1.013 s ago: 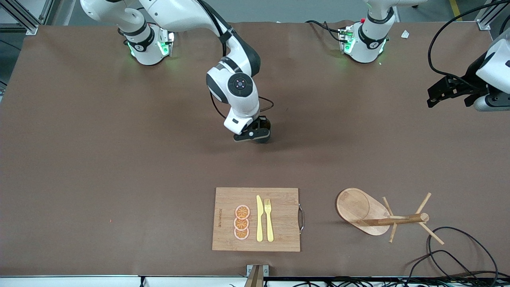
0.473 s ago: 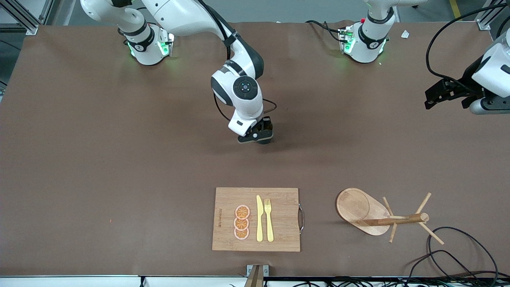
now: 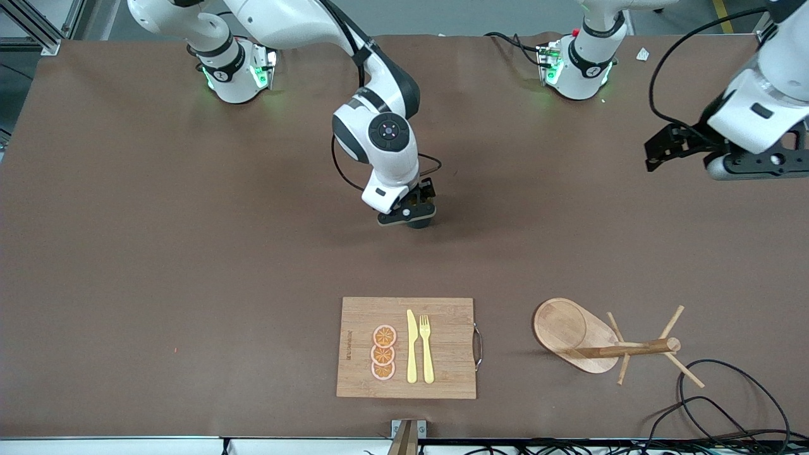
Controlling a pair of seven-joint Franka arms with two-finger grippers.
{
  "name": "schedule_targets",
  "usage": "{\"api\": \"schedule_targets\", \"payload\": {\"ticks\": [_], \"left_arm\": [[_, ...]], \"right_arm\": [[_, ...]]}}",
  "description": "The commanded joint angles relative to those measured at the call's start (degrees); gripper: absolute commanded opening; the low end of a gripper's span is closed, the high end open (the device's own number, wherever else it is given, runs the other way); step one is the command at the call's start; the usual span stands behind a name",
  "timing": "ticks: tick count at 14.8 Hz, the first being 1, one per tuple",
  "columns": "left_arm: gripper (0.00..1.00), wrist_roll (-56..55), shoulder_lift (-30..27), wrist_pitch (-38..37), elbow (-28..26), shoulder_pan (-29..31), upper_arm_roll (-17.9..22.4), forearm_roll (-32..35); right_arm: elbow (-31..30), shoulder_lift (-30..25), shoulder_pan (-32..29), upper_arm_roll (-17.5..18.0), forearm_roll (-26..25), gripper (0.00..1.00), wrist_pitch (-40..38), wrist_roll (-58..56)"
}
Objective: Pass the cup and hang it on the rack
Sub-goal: 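Release the mug with the right gripper while the left gripper approaches it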
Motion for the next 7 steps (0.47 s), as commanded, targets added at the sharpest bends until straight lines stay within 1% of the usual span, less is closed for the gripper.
{"api": "schedule_targets", "payload": {"ticks": [1,4,7], "left_arm": [[1.0,-5.29,0.75,-0.71,0.71,-0.25,-3.38,0.18],[1.0,-11.43,1.81,-0.62,0.36,-0.25,-7.6,0.27],[1.0,-18.2,2.16,1.57,-2.01,-0.59,-11.72,1.41]], "right_arm": [[-1.6,-4.56,-2.96,0.06,1.55,1.0,-4.32,-3.62],[-1.86,-8.33,-7.96,-0.03,1.55,1.0,-9.59,-9.59],[-1.87,-12.2,-15.24,-0.03,1.55,1.0,-15.65,-17.4]]}}
